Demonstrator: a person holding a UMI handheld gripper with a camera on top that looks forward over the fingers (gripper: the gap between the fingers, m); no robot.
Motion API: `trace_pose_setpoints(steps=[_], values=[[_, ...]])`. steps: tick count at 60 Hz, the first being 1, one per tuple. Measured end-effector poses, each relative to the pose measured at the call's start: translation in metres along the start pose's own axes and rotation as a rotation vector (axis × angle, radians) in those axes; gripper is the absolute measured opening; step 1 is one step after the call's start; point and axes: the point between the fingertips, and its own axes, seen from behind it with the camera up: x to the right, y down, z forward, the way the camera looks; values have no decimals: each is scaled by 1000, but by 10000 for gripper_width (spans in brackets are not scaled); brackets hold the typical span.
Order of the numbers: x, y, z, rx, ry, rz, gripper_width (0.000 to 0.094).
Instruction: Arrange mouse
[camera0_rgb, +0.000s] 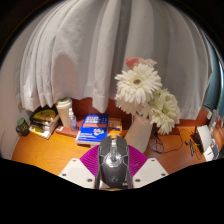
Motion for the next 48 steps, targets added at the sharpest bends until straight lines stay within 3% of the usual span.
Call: trace_pose_setpoints(steps=[7, 22, 34, 48], values=[[67, 72, 31, -111, 21, 28, 370], [73, 177, 95, -260, -27, 108, 369], [68, 193, 101, -258, -39, 111, 389], [70, 196, 104, -283, -27, 99, 595]])
